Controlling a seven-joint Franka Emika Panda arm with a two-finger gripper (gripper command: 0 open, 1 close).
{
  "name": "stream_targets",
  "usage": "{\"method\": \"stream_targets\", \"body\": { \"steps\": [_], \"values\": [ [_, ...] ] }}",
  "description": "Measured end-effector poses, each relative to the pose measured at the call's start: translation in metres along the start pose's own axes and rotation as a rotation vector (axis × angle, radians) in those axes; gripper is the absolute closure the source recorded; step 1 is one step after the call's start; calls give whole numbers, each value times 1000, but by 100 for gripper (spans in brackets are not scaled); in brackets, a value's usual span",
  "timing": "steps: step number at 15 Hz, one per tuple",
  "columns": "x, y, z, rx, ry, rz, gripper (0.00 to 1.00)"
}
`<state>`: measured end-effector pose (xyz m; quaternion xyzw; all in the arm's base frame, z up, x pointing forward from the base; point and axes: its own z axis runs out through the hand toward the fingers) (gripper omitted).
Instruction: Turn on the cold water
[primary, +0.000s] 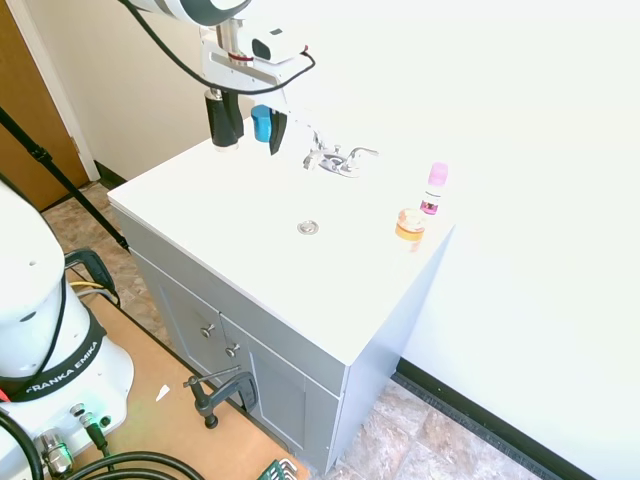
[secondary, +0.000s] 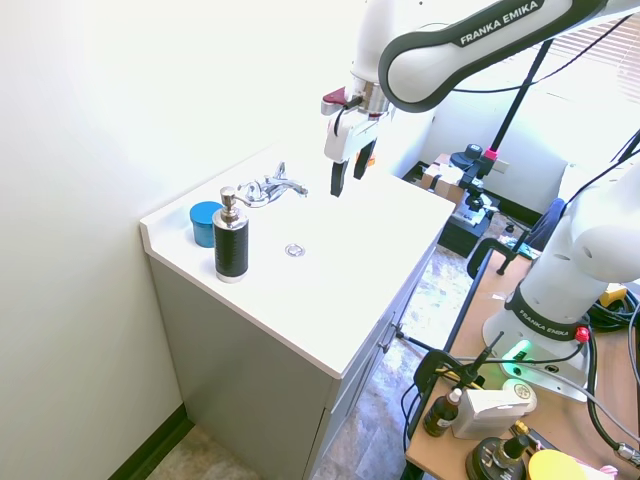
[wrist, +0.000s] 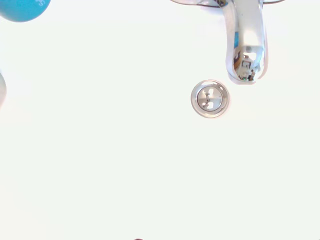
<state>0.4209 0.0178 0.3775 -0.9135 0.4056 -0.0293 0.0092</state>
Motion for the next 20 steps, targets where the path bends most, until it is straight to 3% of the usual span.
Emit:
{"method": "stream_targets", "body": {
  "steps": [3,9,12,20],
  "values": [
    [5,-2,4,4,19,38,0],
    [84,-38,30,56,248,226,0],
    [128,-58,30,62,318,274,0],
    [190,-77,49,33,350,323,0]
  ]
}}
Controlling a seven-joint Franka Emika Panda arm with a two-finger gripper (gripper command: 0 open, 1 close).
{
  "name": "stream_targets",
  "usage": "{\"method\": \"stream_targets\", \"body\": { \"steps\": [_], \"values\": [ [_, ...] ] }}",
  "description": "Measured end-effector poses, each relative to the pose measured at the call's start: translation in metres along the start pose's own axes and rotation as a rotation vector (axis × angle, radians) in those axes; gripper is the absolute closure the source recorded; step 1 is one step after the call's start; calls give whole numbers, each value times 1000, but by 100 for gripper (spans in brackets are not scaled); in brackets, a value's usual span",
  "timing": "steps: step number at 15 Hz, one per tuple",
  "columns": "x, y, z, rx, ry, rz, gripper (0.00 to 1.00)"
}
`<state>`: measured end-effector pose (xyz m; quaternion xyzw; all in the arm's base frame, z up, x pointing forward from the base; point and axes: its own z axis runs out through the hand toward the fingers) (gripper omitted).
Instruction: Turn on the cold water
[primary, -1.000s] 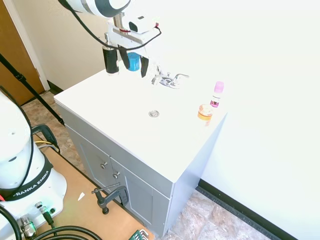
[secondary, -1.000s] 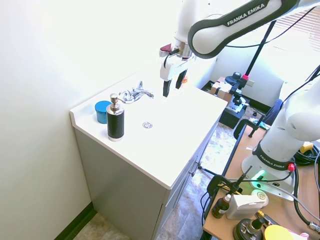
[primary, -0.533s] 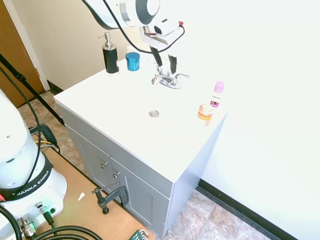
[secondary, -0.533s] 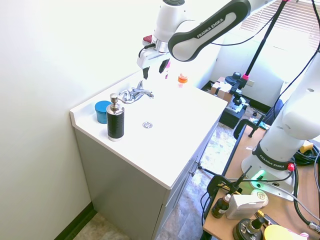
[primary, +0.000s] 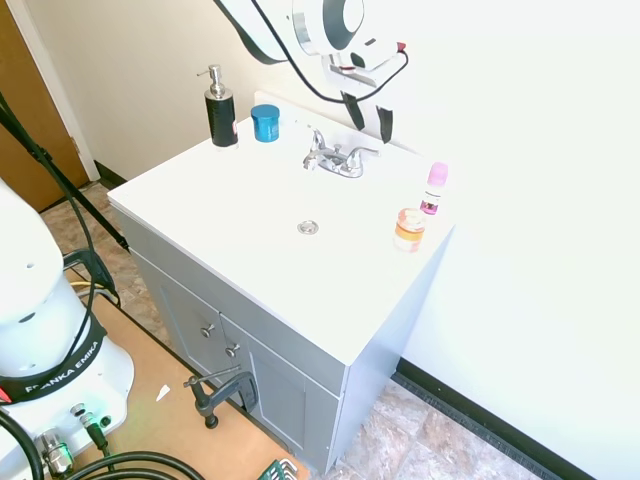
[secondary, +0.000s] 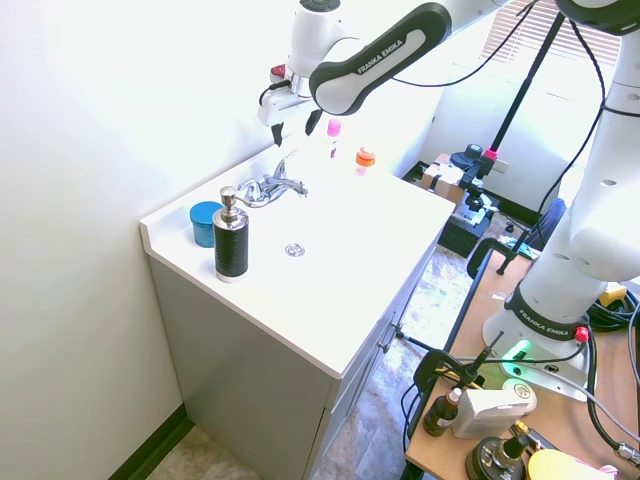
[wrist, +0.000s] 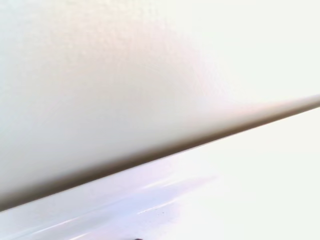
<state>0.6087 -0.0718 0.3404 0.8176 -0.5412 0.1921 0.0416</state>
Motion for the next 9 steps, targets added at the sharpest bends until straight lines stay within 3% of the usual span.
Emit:
{"method": "stream_targets", "body": {
  "steps": [5,9],
  "values": [
    [-1,9,28,-45,-14,6,0],
    [0,9,30,-46,-19,13,0]
  ]
}}
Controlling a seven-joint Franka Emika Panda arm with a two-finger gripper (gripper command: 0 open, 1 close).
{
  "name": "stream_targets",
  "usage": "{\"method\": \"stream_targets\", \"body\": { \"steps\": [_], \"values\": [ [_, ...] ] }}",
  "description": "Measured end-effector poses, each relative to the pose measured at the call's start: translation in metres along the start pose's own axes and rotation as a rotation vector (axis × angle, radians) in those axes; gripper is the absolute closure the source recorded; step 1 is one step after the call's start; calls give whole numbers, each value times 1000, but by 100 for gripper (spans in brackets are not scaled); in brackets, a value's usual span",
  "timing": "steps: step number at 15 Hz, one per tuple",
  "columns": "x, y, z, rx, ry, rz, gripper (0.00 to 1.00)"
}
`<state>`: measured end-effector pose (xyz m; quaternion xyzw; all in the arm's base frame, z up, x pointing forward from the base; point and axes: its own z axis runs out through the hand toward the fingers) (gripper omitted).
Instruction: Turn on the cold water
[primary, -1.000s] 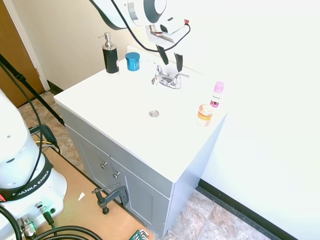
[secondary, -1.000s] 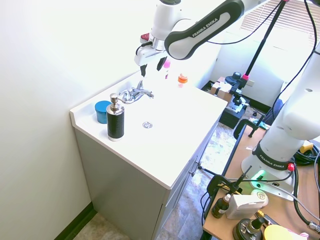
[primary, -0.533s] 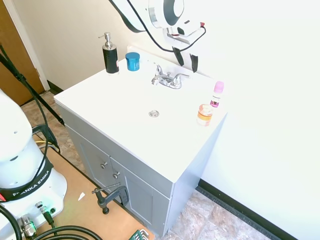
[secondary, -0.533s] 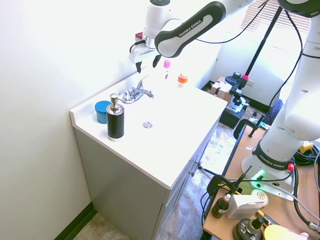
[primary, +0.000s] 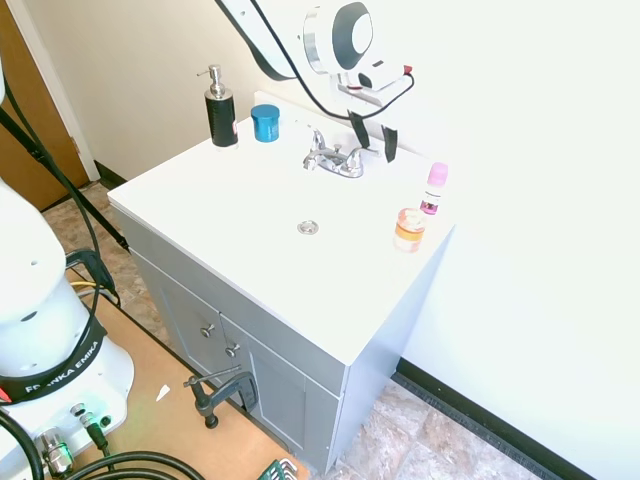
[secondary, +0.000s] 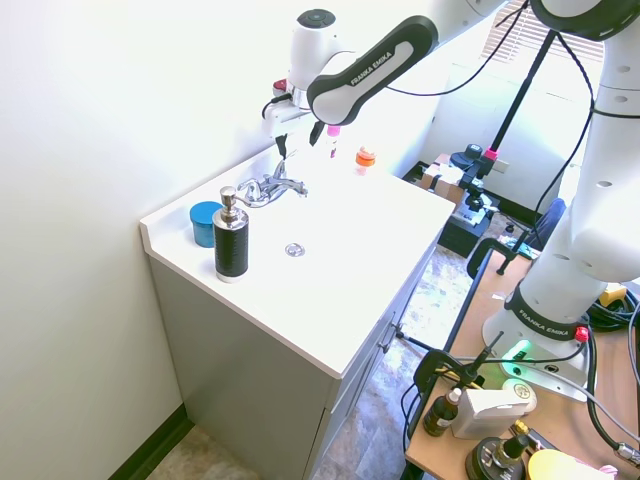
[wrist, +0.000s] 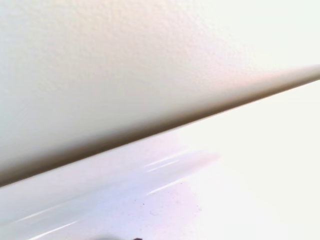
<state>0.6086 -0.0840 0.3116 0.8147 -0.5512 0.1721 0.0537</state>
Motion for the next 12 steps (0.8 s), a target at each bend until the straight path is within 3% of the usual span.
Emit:
{"method": "stream_targets", "body": {
  "steps": [12],
  "values": [
    [-12,34,-9,-52,-95,-17,0]
  ]
}}
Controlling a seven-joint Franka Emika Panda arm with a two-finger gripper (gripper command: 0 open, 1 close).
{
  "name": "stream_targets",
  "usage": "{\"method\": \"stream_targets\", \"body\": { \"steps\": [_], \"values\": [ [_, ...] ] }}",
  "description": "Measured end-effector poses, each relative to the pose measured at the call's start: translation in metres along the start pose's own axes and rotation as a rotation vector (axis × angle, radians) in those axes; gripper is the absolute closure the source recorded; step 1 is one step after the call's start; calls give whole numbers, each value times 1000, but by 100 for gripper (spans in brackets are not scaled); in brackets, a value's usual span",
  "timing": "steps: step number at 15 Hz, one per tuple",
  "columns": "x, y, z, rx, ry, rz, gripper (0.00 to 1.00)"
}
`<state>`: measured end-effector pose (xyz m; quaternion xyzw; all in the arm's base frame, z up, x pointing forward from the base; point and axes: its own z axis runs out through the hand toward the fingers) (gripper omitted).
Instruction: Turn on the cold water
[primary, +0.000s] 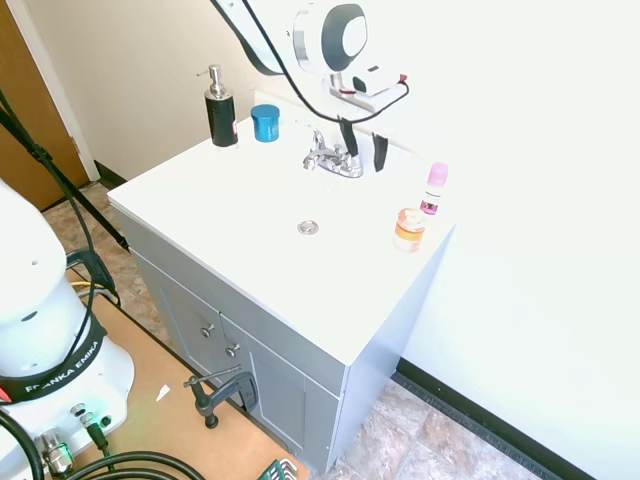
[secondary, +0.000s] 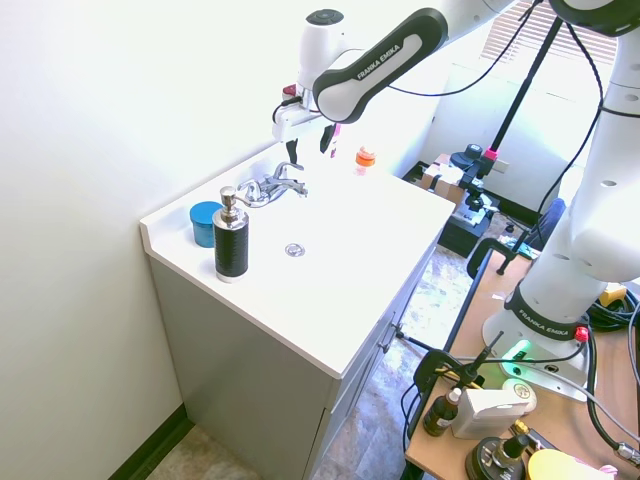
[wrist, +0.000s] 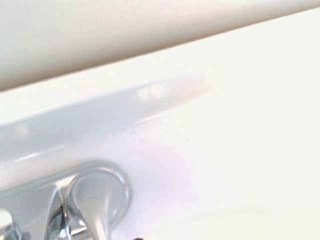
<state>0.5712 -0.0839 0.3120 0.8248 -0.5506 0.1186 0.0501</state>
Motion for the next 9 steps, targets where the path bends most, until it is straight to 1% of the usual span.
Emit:
{"method": "stream_targets", "body": {
  "steps": [3,4,9],
  "values": [
    [-5,13,-13,11,-33,0,0],
    [-11,18,-21,15,-58,-6,0],
    [-54,40,-73,74,-160,-62,0]
  ]
}}
